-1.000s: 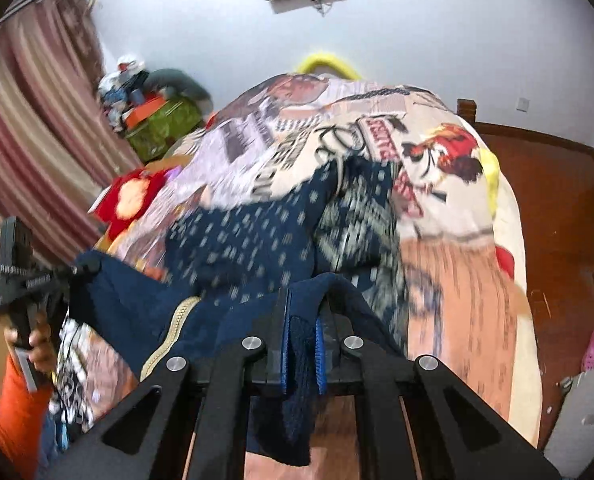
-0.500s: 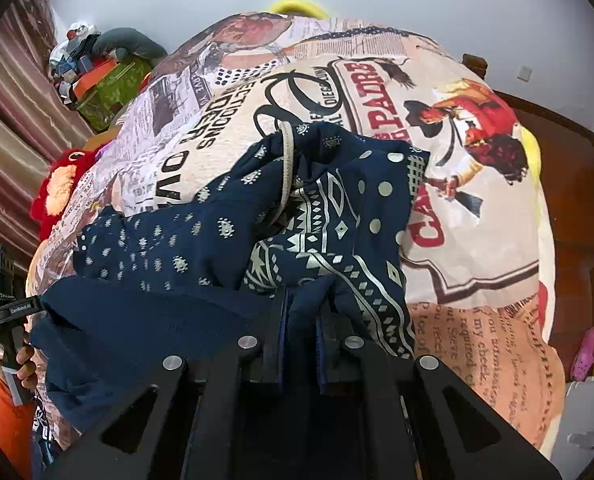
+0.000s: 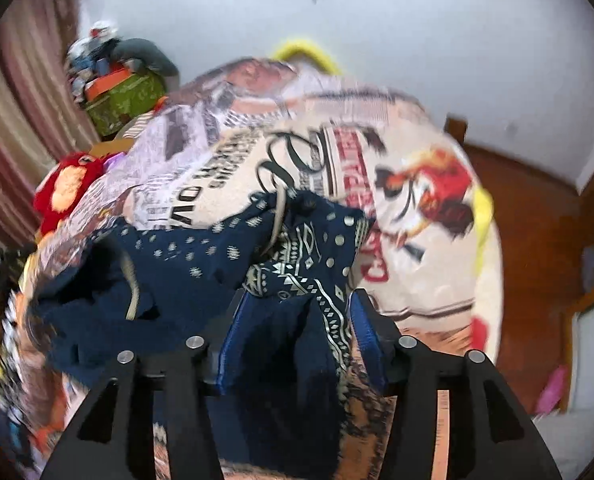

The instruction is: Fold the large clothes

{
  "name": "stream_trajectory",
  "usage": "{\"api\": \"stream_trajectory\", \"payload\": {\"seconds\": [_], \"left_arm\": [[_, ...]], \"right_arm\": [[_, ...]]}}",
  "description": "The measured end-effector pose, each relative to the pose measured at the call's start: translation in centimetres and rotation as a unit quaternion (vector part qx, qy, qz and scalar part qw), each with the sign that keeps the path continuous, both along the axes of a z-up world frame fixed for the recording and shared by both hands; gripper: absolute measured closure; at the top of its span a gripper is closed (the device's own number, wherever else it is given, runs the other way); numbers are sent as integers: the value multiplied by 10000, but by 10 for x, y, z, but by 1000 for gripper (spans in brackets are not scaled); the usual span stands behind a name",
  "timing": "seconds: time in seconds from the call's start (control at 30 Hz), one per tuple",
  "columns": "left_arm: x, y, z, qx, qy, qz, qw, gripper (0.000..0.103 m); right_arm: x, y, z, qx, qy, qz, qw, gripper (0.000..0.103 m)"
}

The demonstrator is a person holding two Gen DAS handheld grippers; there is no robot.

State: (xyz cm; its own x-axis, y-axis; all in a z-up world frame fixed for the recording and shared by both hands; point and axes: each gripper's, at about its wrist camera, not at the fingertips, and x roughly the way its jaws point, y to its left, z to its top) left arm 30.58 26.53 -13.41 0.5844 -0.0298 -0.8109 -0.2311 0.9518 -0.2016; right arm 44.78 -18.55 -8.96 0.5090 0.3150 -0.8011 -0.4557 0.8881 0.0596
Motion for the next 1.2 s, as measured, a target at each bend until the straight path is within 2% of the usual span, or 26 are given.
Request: {"api": "stream_trajectory", "payload": {"seconds": [0.13, 0.23, 0.33, 0.47, 0.57, 0.63, 0.77, 0.87, 0.97, 1.1, 1.2], "left_arm": [[-17, -41, 0, 274, 48, -659, 9974, 42], [-24, -67, -9, 319, 153, -1061, 9937, 42], [-21, -86, -31, 205, 354, -1299, 9907, 39], [-2, -104, -65, 474, 688, -1423, 9863, 39], [18, -110, -78, 516, 755, -1466, 9850, 39], [39, -108, -78, 438, 638, -1375, 9875, 39], [76, -89, -74, 79, 489, -947, 9943, 39], [102, -74, -75, 294, 472, -632, 9965, 39], [117, -59, -84, 520, 557, -409, 9963, 39], [118, -34, -98, 547, 712, -135, 9959, 36], [109, -21, -104, 590, 799, -33, 9950, 36]], "right_arm": [[-31, 5, 10, -5, -163, 367, 9992, 45], [-48, 10, 4, 36, -139, 515, 9986, 41], [-56, 16, -14, -89, -58, 526, 9986, 40], [-50, 22, -51, -389, 222, 553, 9975, 40], [-38, 28, -74, -616, 368, 535, 9960, 40], [-25, 33, -80, -731, 291, 469, 9958, 40], [11, 47, -73, -530, 53, 288, 9982, 40], [41, 60, -73, -408, 23, 162, 9990, 40], [61, 67, -78, -490, -60, 29, 9988, 41], [75, 60, -85, -319, 50, -53, 9995, 48], [74, 54, -89, -281, 93, -44, 9996, 62]]}}
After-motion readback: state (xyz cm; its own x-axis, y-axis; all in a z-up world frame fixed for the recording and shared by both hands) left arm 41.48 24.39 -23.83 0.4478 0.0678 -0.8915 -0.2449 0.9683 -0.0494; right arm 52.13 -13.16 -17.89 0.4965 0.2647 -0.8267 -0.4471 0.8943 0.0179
